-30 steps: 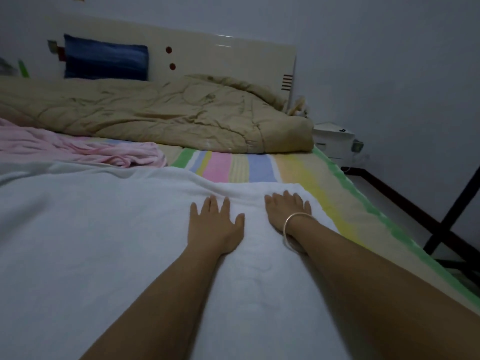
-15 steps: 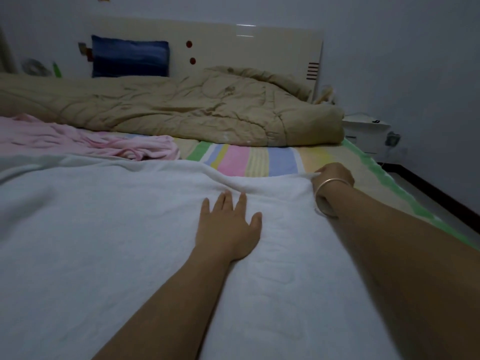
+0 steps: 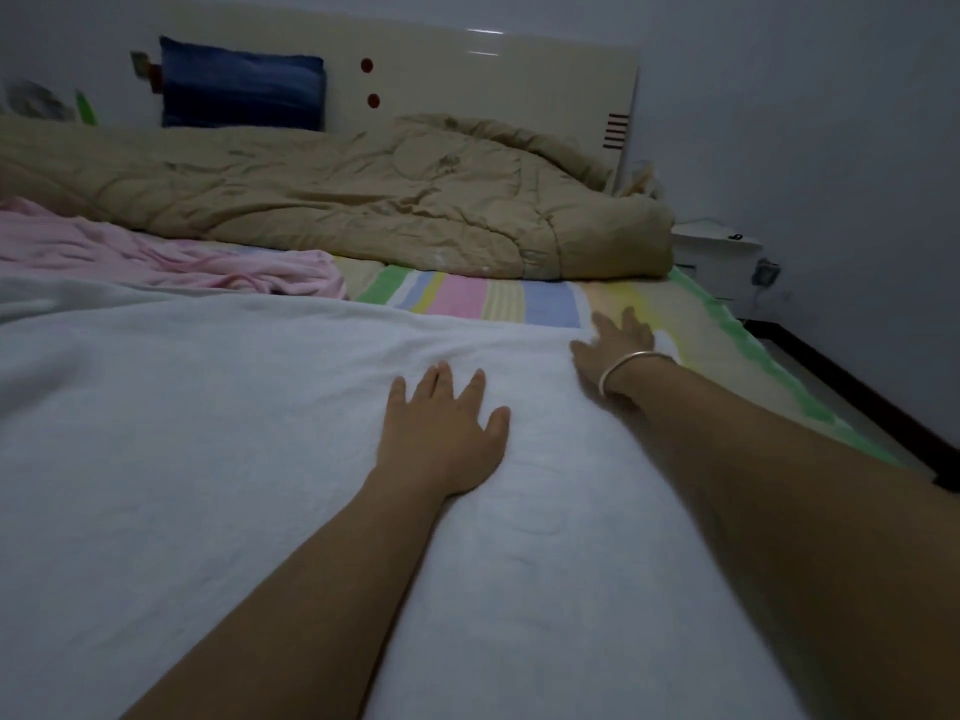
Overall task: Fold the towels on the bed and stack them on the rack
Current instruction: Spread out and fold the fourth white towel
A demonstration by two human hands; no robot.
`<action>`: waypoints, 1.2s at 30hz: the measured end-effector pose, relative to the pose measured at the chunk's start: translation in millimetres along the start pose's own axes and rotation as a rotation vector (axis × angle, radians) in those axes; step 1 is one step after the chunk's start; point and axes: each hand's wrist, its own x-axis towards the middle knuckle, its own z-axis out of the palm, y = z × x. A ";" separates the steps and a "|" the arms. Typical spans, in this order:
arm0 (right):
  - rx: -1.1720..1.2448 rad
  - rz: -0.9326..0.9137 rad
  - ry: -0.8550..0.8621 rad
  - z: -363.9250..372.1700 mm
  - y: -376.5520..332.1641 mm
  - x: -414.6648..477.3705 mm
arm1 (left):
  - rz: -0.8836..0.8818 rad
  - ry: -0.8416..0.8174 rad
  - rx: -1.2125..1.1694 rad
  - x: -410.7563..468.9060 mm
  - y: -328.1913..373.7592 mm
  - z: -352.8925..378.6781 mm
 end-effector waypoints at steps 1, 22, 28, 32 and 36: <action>-0.107 0.021 -0.084 -0.7 -3.9 -17.0 | -0.003 0.001 -0.015 -1.5 0.8 0.3; -0.202 -0.050 -0.301 8.0 -79.8 -433.4 | 0.378 -0.196 0.052 -285.7 -67.1 -82.0; -0.178 0.017 -0.289 14.7 -145.6 -573.6 | 0.432 -0.264 0.045 -420.8 -180.0 -135.9; -0.166 0.015 -0.261 29.7 -209.8 -657.1 | 0.486 -0.241 0.021 -491.9 -258.9 -171.7; -0.105 -0.059 -0.262 39.2 -277.6 -703.4 | 0.519 -0.263 -0.091 -528.6 -321.0 -202.8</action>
